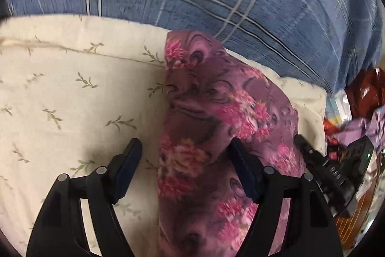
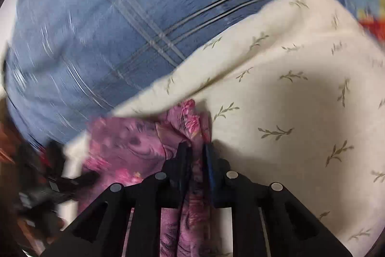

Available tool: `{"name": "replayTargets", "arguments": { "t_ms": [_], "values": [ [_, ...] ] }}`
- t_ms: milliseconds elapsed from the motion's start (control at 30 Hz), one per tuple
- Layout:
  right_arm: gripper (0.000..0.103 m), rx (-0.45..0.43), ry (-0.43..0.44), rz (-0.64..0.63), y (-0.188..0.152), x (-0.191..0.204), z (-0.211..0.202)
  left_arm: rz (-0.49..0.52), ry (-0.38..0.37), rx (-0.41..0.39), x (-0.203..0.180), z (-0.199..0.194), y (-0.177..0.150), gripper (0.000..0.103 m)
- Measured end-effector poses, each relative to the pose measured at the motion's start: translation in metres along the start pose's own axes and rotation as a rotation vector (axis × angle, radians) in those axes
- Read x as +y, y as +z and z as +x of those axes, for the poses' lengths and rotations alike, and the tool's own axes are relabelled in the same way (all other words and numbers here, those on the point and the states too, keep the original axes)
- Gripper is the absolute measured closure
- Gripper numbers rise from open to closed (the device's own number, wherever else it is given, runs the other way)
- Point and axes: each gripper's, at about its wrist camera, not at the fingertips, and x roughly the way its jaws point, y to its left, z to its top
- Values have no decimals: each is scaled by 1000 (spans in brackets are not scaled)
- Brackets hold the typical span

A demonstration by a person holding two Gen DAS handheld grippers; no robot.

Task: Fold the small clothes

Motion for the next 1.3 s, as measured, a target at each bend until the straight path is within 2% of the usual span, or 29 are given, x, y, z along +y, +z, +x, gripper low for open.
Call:
{"name": "replayTargets", "arguments": {
  "t_ms": [33, 100, 167, 200, 233, 267, 300, 333, 367, 400, 433, 467, 533, 567, 633, 733, 900, 967, 1033, 1067, 1100, 1133, 1200, 1233, 1300],
  "values": [
    [77, -5, 22, 15, 0, -4, -8, 12, -22, -4, 1, -7, -3, 28],
    [74, 5, 100, 47, -6, -16, -25, 40, -81, -1, 8, -24, -17, 28],
    [58, 52, 212, 82, -16, -27, -34, 45, -156, 24, 15, -31, -35, 28],
    [53, 75, 244, 92, -22, -32, -36, 30, -210, 50, 20, -30, -46, 28],
    [51, 96, 266, 96, -29, -36, -38, 13, -262, 78, 23, -28, -53, 28],
    [51, 123, 307, 88, -40, -36, -36, -3, -319, 111, 25, -23, -62, 21],
    [53, 153, 355, 73, -49, -34, -33, -11, -356, 133, 25, -17, -71, 20],
    [52, 175, 389, 23, -60, -27, -31, -1, -357, 112, 22, -15, -76, 19],
    [51, 135, 344, -81, -68, -14, -35, 11, -340, 70, 19, -18, -80, 19],
    [51, 112, 306, -132, -72, -7, -38, 6, -327, 54, 18, -20, -81, 20],
    [57, 87, 266, -136, -75, -2, -38, -13, -311, 38, 18, -21, -79, 31],
    [70, 73, 250, -103, -75, -3, -38, -30, -293, 28, 16, -19, -79, 54],
    [76, 51, 214, -87, -74, 3, -38, -50, -287, 20, 19, -20, -80, 72],
    [78, 34, 195, -112, -75, 10, -43, -57, -296, 14, 23, -25, -78, 75],
    [79, 10, 178, -150, -80, 23, -53, -54, -284, -3, 26, -39, -83, 76],
    [79, 10, 234, -170, -94, 37, -75, -44, -269, -38, 28, -68, -98, 76],
    [79, 53, 365, -198, -135, 59, -98, -86, -298, -87, 56, -110, -154, 74],
    [78, 92, 394, -200, -160, 57, -96, -85, -265, -73, 70, -108, -181, 72],
    [77, 149, 354, -204, -190, 49, -82, -73, -169, -53, 84, -93, -200, 67],
    [73, 172, 293, -203, -202, 43, -73, -74, -155, -40, 90, -86, -205, 54],
    [72, 187, 252, -201, -211, 38, -66, -95, -193, -36, 99, -85, -207, 54],
    [71, 151, 289, -163, -215, 28, -70, -125, -221, -33, 105, -89, -205, 54],
    [66, 164, 252, -134, -209, 28, -76, -122, -228, -75, 104, -105, -196, 57],
    [62, 122, 214, -135, -202, 32, -86, -83, -213, -123, 97, -116, -188, 57],
    [63, 22, 163, -187, -190, 46, -100, -9, -183, -180, 76, -128, -170, 55]
  ]
}}
